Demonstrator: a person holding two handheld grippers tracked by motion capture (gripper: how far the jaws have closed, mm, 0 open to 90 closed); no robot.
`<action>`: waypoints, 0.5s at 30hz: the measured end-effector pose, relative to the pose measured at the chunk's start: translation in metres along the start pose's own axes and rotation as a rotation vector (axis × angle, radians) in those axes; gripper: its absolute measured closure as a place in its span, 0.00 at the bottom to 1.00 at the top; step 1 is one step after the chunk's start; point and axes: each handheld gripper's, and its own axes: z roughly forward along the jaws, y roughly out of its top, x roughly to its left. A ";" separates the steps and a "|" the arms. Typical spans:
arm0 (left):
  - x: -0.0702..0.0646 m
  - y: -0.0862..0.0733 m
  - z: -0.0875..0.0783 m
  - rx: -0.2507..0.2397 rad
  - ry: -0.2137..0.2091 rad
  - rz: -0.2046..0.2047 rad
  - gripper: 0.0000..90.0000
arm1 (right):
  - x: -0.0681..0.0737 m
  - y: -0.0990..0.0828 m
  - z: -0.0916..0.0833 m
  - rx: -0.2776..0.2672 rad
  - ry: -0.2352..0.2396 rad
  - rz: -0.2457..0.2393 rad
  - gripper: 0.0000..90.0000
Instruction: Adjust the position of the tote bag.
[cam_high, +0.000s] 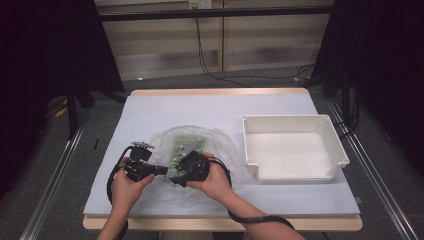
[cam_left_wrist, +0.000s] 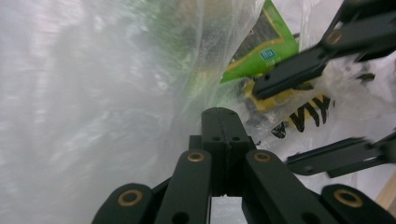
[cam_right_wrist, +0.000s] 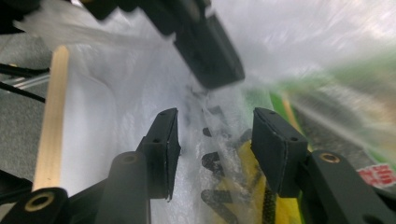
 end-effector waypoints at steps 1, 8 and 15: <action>0.000 0.000 0.000 0.000 0.000 0.000 1.00 | 0.000 -0.001 0.002 0.005 -0.001 0.001 0.57; 0.000 0.011 -0.012 -0.060 0.053 0.022 0.99 | 0.006 -0.010 0.015 0.051 0.008 -0.032 0.65; 0.006 0.029 -0.003 -0.059 0.111 0.044 0.96 | 0.008 -0.012 0.017 0.051 0.035 -0.036 0.86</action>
